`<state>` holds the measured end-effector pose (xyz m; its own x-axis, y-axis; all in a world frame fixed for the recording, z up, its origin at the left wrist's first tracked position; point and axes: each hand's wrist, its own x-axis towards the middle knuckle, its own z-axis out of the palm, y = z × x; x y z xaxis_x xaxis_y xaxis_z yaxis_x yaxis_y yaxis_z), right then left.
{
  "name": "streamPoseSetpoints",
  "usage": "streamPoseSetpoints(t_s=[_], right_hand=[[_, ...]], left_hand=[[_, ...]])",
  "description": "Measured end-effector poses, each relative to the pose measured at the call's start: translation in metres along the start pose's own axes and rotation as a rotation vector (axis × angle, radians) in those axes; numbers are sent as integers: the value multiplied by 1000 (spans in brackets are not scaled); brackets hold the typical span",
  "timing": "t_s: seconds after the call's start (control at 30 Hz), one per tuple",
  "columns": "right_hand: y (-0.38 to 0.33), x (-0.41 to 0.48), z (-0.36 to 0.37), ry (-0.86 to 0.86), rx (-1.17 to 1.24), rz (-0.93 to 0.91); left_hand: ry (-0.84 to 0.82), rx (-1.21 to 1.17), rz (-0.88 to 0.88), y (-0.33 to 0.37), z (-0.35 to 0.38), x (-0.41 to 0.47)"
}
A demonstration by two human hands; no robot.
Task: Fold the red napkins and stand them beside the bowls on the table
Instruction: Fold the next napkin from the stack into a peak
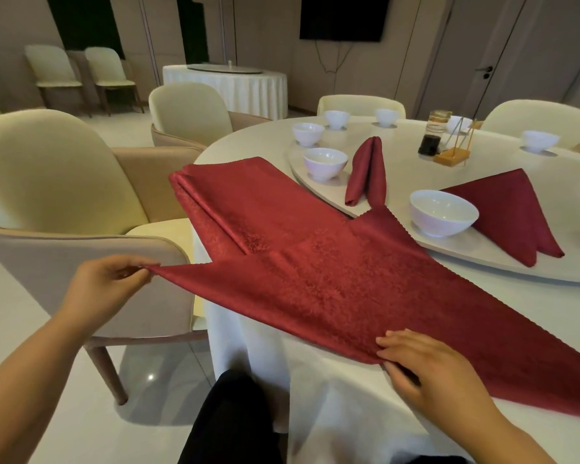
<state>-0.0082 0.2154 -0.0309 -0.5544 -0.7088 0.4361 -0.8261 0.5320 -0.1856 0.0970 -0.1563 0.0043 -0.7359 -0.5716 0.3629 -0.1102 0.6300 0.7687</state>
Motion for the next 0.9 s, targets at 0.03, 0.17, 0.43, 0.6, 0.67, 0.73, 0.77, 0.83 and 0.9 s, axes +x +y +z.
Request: streamPoseSetpoints(t_s=[0.03, 0.17, 0.43, 0.6, 0.67, 0.73, 0.77, 0.83, 0.9], right_hand=[[-1, -1, 1, 1, 20, -5], [0, -1, -2, -53, 117, -12], [36, 26, -23, -17, 61, 290], [55, 22, -13, -99, 76, 390], [59, 19, -6, -33, 99, 375], [63, 17, -1, 21, 111, 346], [64, 16, 1, 39, 131, 331], [69, 15, 3, 81, 175, 310], [74, 15, 5, 108, 198, 284]], left_hand=[[-2, -13, -13, 1, -7, 1], [-102, -50, 0, 15, -33, 8], [-429, -2, 217, 93, 23, 38], [-663, 42, 253, 128, 96, 63], [-683, 10, 226, 136, 127, 73], [-664, -3, 157, 141, 157, 83], [-647, -18, 116, 143, 171, 87], [-611, -56, 45, 146, 197, 95], [-570, -69, 26, 148, 220, 102]])
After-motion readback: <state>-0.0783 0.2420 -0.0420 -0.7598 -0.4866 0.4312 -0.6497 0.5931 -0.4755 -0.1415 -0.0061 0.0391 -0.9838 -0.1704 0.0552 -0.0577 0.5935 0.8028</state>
